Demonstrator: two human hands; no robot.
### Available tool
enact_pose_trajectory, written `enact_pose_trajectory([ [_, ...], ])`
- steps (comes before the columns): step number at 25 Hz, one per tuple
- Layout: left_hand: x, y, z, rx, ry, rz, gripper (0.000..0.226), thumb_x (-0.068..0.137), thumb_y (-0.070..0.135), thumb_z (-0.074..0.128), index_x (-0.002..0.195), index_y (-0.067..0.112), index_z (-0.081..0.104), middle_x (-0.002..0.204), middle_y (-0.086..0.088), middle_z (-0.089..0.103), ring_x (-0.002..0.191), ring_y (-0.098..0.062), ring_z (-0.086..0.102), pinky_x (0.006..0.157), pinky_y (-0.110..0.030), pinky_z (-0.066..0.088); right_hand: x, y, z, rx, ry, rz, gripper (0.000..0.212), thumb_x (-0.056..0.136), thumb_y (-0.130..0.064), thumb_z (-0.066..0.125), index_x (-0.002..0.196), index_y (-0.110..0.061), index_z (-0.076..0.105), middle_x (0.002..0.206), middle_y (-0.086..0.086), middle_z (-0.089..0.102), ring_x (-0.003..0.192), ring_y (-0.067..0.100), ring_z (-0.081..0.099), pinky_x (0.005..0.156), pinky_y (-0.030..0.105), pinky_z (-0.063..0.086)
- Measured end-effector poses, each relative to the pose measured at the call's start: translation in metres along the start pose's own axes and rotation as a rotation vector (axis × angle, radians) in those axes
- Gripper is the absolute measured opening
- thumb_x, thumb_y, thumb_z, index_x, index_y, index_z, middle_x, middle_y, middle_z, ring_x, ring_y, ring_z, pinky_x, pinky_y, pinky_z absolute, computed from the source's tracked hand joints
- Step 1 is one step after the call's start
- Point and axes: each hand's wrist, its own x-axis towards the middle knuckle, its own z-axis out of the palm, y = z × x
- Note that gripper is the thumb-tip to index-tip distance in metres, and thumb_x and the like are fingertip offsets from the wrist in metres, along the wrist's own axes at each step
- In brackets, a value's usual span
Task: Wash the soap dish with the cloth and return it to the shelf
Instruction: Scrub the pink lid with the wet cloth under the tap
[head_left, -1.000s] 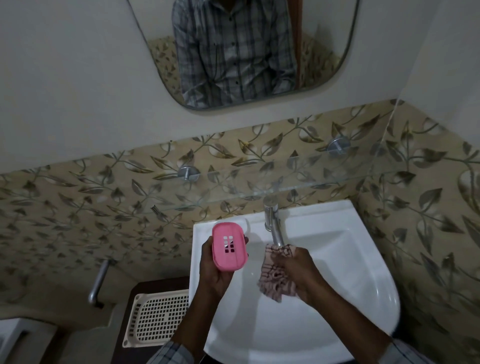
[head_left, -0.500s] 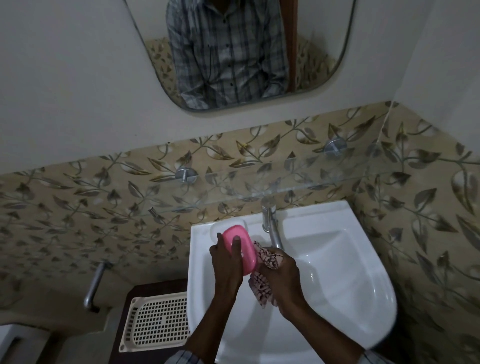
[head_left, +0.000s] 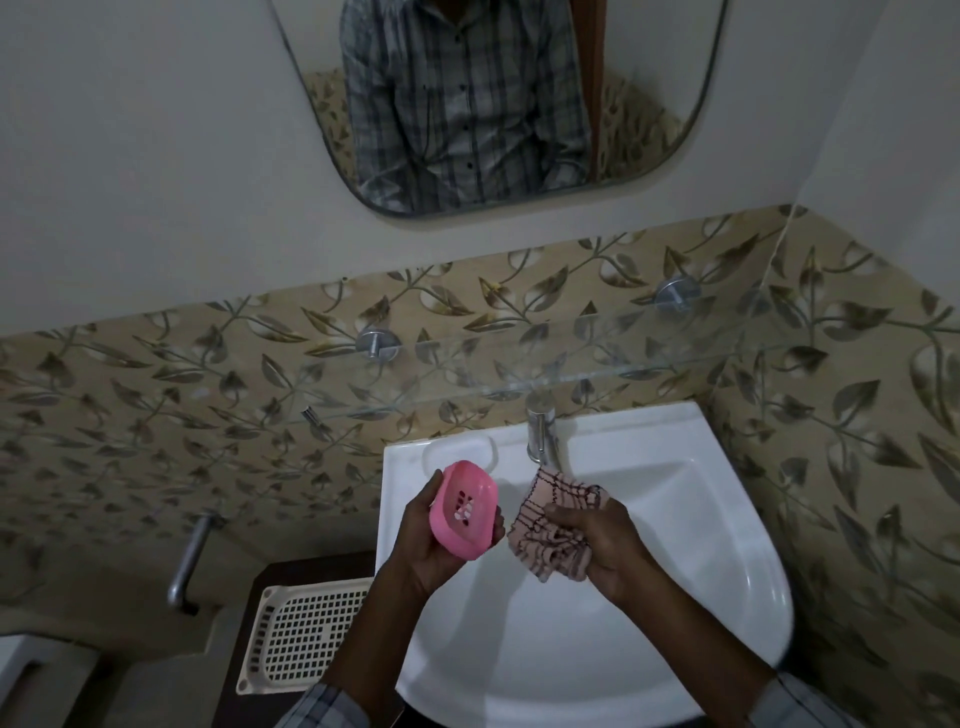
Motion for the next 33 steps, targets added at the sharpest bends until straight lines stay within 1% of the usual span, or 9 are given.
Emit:
enact_pose_trajectory([
  [3, -0.001, 0.002, -0.003, 0.095, -0.026, -0.12, 0.064, 0.092, 0.048, 0.052, 0.133, -0.001, 0.052, 0.122, -0.029, 0.057, 0.106, -0.045, 0.056, 0.101, -0.06, 0.04, -0.002, 0.001, 0.014, -0.533, -0.008, -0.47, 0.031, 0.083, 0.001, 0.07, 0.11, -0.014, 0.071, 0.105, 0.006, 0.076, 0.094, 0.021, 0.073, 0.085, 0.043, 0.06],
  [6, 0.0, 0.003, 0.004, 0.159, -0.006, -0.107, 0.058, 0.093, 0.044, 0.051, 0.124, -0.003, 0.06, 0.111, -0.028, 0.067, 0.096, -0.042, 0.066, 0.088, -0.053, 0.054, 0.005, 0.026, 0.014, -1.02, -0.359, -1.115, 0.039, 0.077, 0.003, 0.061, 0.112, -0.01, 0.072, 0.11, 0.007, 0.074, 0.107, 0.019, 0.066, 0.095, 0.041, 0.053],
  [9, -0.004, 0.003, 0.011, 0.249, -0.044, -0.128, 0.051, 0.086, 0.037, 0.058, 0.115, -0.004, 0.066, 0.104, -0.027, 0.069, 0.087, -0.04, 0.069, 0.077, -0.047, 0.059, 0.04, 0.019, 0.0, -1.297, -0.633, -1.504, 0.026, 0.088, -0.005, 0.063, 0.111, -0.009, 0.074, 0.118, 0.011, 0.071, 0.117, 0.023, 0.061, 0.106, 0.045, 0.044],
  [12, -0.001, 0.011, 0.009, 0.261, -0.076, -0.098, 0.057, 0.076, 0.033, 0.072, 0.119, -0.003, 0.064, 0.106, -0.027, 0.069, 0.089, -0.04, 0.067, 0.078, -0.048, 0.058, 0.047, 0.014, 0.006, -1.312, -0.578, -1.564, 0.023, 0.088, -0.003, 0.067, 0.109, -0.01, 0.075, 0.116, 0.012, 0.072, 0.114, 0.027, 0.064, 0.106, 0.051, 0.045],
  [15, 0.0, 0.01, 0.004, 0.265, -0.081, -0.111, 0.056, 0.082, 0.036, 0.066, 0.12, -0.004, 0.063, 0.105, -0.027, 0.069, 0.087, -0.039, 0.07, 0.077, -0.046, 0.06, 0.039, 0.013, 0.009, -1.481, -0.762, -1.611, 0.034, 0.083, 0.005, 0.059, 0.11, -0.01, 0.071, 0.114, 0.013, 0.071, 0.113, 0.028, 0.061, 0.112, 0.048, 0.039],
  [20, 0.009, 0.008, 0.001, 0.24, -0.025, -0.041, 0.055, 0.088, 0.04, 0.061, 0.124, -0.002, 0.061, 0.11, -0.026, 0.065, 0.088, -0.037, 0.069, 0.077, -0.047, 0.059, 0.029, 0.03, 0.016, -1.493, -0.454, -1.438, 0.031, 0.071, -0.002, 0.076, 0.101, -0.011, 0.075, 0.099, 0.009, 0.073, 0.094, 0.03, 0.067, 0.091, 0.044, 0.054],
  [25, 0.014, -0.007, -0.011, 0.191, 0.004, 0.123, 0.056, 0.086, 0.038, 0.06, 0.126, -0.001, 0.058, 0.104, -0.025, 0.068, 0.085, -0.034, 0.071, 0.073, -0.044, 0.061, 0.023, 0.021, 0.017, -1.62, -0.429, -1.499, 0.023, 0.076, -0.008, 0.065, 0.096, -0.015, 0.073, 0.096, 0.006, 0.072, 0.097, 0.028, 0.066, 0.11, 0.048, 0.04],
  [30, 0.022, -0.02, -0.015, 0.12, -0.079, 0.207, 0.087, 0.045, 0.041, 0.096, 0.114, -0.003, 0.069, 0.098, -0.025, 0.07, 0.081, -0.034, 0.072, 0.072, -0.044, 0.06, 0.025, 0.024, 0.021, -1.722, -0.451, -1.553, 0.029, 0.082, -0.009, 0.052, 0.101, -0.015, 0.073, 0.103, 0.006, 0.071, 0.107, 0.028, 0.062, 0.115, 0.053, 0.03],
  [33, 0.022, -0.021, -0.015, 0.167, -0.08, 0.211, 0.08, 0.067, 0.045, 0.082, 0.125, -0.005, 0.061, 0.097, -0.026, 0.071, 0.08, -0.035, 0.072, 0.068, -0.043, 0.062, 0.026, 0.034, 0.011, -1.714, -0.529, -1.565, 0.026, 0.082, -0.008, 0.059, 0.103, -0.01, 0.073, 0.106, 0.011, 0.072, 0.108, 0.032, 0.064, 0.115, 0.049, 0.032],
])
